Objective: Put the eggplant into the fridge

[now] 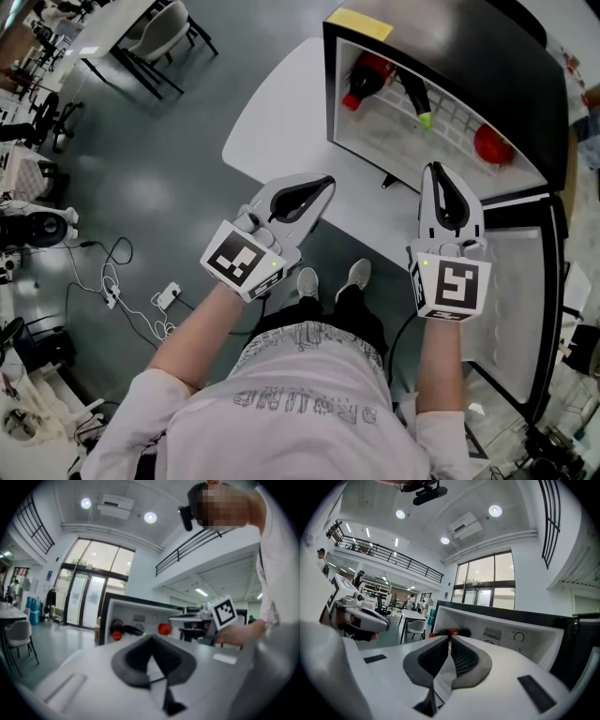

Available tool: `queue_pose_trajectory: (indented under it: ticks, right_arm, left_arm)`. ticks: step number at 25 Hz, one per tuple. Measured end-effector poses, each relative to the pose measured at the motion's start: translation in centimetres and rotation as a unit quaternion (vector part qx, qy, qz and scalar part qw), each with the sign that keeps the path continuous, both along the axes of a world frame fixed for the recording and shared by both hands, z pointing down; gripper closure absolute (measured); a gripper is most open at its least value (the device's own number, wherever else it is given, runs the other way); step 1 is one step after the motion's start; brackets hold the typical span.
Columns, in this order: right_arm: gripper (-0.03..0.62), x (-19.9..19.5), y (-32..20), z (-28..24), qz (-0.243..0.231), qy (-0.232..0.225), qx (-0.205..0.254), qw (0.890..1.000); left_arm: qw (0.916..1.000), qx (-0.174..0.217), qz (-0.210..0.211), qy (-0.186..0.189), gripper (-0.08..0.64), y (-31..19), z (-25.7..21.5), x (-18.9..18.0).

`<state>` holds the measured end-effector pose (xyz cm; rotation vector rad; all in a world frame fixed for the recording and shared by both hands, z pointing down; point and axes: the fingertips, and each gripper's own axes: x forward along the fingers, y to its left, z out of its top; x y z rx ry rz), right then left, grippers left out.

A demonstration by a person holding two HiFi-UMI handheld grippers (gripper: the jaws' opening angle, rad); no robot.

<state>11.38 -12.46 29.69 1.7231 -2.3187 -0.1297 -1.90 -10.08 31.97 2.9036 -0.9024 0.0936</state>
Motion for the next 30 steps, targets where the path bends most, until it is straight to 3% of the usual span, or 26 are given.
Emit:
queue_pose_trajectory:
  ticks: [30]
  right_arm:
    - [0.586, -0.4, 3.2, 0.8, -0.016, -0.014, -0.021, 1.0]
  left_arm:
    - [1.0, 0.007, 0.005, 0.001, 0.552, 0.1, -0.8, 0.1]
